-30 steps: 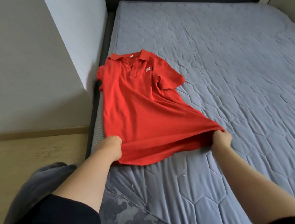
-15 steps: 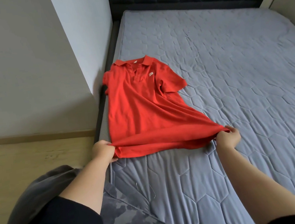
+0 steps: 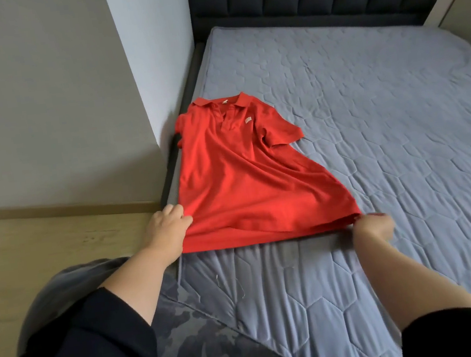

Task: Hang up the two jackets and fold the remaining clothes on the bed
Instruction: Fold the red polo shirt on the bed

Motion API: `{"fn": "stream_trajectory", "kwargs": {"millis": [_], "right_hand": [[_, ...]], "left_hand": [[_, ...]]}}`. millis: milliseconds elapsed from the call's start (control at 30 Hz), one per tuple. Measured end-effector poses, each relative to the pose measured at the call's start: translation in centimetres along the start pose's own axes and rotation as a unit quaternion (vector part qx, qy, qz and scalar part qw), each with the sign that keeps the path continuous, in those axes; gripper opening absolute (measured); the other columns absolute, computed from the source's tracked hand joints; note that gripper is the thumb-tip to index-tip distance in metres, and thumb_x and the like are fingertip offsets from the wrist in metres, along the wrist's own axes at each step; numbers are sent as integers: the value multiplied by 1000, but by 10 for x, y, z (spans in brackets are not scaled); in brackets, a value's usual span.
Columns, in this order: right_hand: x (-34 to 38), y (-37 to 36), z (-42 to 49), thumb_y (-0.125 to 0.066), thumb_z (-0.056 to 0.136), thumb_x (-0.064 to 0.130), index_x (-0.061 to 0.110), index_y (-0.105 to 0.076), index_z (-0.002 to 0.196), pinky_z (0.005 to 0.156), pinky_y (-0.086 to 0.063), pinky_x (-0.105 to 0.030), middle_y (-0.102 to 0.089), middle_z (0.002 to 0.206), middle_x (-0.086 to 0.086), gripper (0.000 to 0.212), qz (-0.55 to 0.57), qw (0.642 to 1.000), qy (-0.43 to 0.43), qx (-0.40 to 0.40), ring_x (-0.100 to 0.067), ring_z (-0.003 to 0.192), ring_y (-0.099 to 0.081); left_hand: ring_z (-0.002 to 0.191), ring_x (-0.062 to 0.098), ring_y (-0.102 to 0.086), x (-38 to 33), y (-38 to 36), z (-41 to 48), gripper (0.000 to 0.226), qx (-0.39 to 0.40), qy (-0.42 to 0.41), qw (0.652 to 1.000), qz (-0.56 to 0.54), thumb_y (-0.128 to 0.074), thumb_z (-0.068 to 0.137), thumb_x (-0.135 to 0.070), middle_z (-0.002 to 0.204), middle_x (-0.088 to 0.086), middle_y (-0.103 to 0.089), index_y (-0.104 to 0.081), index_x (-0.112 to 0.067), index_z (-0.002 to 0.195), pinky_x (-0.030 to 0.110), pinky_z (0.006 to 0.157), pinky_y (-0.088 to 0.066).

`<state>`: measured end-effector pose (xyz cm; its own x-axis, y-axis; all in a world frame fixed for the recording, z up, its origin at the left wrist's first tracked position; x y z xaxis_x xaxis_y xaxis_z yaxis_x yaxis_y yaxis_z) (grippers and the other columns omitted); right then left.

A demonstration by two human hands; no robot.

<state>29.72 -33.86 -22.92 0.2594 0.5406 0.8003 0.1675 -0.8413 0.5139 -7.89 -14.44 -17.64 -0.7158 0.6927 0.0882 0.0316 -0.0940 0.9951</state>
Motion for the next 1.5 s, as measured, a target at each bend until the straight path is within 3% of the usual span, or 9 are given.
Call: {"fn": "stream_trajectory", "kwargs": {"millis": [167,300,400,567,800,1000,1300,1400,1500], "right_hand": [[9,-6,-29,-52,69,-5,-3,-53,119,95,-31,-42,-52,120,-27,50,-153,947,282,5,-42,114,-46],[5,-48,-85,-49,58,10,-1,-58,117,103,-29,-47,-55,119,-21,60,-257,783,549,141,-41,113,-49],[-2,-72,-104,-61,63,11,6,-62,115,106,-27,-50,-59,116,-12,52,-363,691,588,214,-34,114,-51],[27,-67,-100,-47,56,-5,-6,-60,65,60,-42,-42,-58,61,-20,15,-267,752,570,199,-39,60,-57],[20,-60,-69,-55,81,2,4,-61,102,76,-42,-35,-63,94,-9,22,-413,682,559,229,-29,93,-57],[20,-58,-70,-59,67,-8,-2,-66,90,64,-44,-36,-64,79,-16,24,-391,682,570,240,-35,78,-59],[38,-50,-76,-95,31,25,8,-54,51,50,-45,-35,-52,52,-7,48,-415,607,664,139,-28,50,-54],[27,-62,-72,-78,64,21,12,-66,75,74,-43,-34,-67,78,-4,18,-548,583,580,154,-27,79,-61],[21,-70,-62,-46,87,17,14,-66,100,79,-43,-30,-67,105,-7,24,-586,643,441,221,-28,98,-60]], "left_hand": [[117,21,-38,-16,-31,-5,47,151,-40,986,54,-56,78,-14,122,2,-41,-48,-21,124,33,96,-31],[116,21,-40,-28,-20,2,51,110,-16,990,84,-59,78,-23,121,1,-45,-43,-21,126,35,95,-30],[113,23,-46,-36,-13,5,49,92,-12,992,88,-58,82,-22,120,2,-49,-41,-20,128,35,92,-33],[103,25,-55,-34,-12,4,41,103,-10,995,9,-44,78,6,108,3,-54,-46,-14,114,36,78,-42],[88,23,-52,-39,-23,-2,27,251,-44,965,-61,-48,76,1,99,2,-53,-54,-16,96,29,67,-38],[75,20,-42,-39,-24,-3,25,298,-16,951,-83,-42,75,7,81,-2,-42,-45,-17,76,23,51,-28],[105,28,-58,-30,-29,-5,30,379,-19,921,91,-46,86,5,115,10,-59,-60,-3,112,33,84,-46],[106,27,-59,-33,-32,-6,30,401,6,914,64,-47,87,-3,118,9,-59,-59,-5,114,34,82,-47],[71,23,-60,-29,-37,-7,28,416,84,901,-88,-43,84,-16,81,8,-64,-67,-4,90,28,62,-45]]}}
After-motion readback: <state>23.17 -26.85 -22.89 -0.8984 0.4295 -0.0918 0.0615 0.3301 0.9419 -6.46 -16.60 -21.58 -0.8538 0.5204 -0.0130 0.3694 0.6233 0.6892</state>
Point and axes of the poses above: each hand's wrist, its own z-axis towards the middle knuckle, its own y-axis out of the back of the hand, x = y × z, the point moved 5 cm from there along z, towards the middle knuckle
